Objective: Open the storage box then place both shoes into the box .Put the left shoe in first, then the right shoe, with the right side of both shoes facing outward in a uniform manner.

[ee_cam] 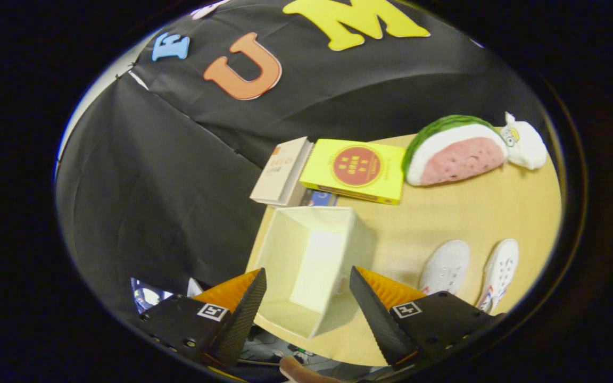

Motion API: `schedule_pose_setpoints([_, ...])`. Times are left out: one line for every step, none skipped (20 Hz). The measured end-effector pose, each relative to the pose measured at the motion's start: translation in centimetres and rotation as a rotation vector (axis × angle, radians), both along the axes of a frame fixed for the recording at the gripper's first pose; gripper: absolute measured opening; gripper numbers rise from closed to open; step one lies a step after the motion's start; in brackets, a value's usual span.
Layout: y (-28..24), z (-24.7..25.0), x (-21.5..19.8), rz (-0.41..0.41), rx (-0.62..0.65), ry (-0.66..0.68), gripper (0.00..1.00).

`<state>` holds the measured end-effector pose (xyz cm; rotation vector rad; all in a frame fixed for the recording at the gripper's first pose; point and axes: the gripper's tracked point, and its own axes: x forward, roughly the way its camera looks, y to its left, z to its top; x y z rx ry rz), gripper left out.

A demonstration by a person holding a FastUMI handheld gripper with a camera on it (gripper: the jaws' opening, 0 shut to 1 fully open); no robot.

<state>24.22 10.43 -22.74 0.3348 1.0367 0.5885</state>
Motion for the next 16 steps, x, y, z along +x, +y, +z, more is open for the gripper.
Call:
schedule_pose_setpoints([-1.6, -1.0, 0.1, -0.012, -0.019, 0.008, 0.96])
schedule_pose_setpoints([-3.6, -2.4, 0.2, -0.027, -0.045, 0.015, 0.96])
schedule_pose_setpoints([-5.4, -3.9, 0.4, -0.04, -0.071, 0.024, 0.96])
schedule_pose_setpoints([-7.2, -5.6, 0.4, -0.054, -0.104, 0.042, 0.96])
schedule_pose_setpoints([-8.7, -7.3, 0.4, -0.063, -0.13, 0.064, 0.96])
schedule_pose_setpoints([-10.1, -9.1, 0.2, -0.071, -0.158, 0.09, 0.96])
schedule_pose_setpoints([-10.9, -11.1, 0.0, -0.075, -0.186, 0.122, 0.96])
schedule_pose_setpoints([-11.6, -12.7, -0.4, -0.068, -0.203, 0.148, 0.95])
schedule_pose_setpoints([-12.2, -14.3, -0.8, -0.057, -0.226, 0.177, 0.96])
schedule_pose_setpoints([-13.1, -16.0, -1.3, -0.053, -0.256, 0.197, 0.95])
schedule_pose_setpoints([-13.2, -17.4, -1.4, -0.046, -0.279, 0.214, 0.95])
schedule_pose_setpoints([-13.5, -18.7, -1.6, -0.038, -0.309, 0.233, 0.95])
schedule_pose_setpoints([-14.0, -20.0, -2.1, -0.028, -0.341, 0.253, 0.92])
schedule_pose_setpoints([-14.2, -21.0, -2.3, -0.015, -0.368, 0.262, 0.9])
schedule_pose_setpoints([-14.6, -22.1, -2.5, -0.003, -0.406, 0.264, 0.9])
schedule_pose_setpoints([-15.1, -22.8, -2.3, -0.006, -0.442, 0.261, 0.84])
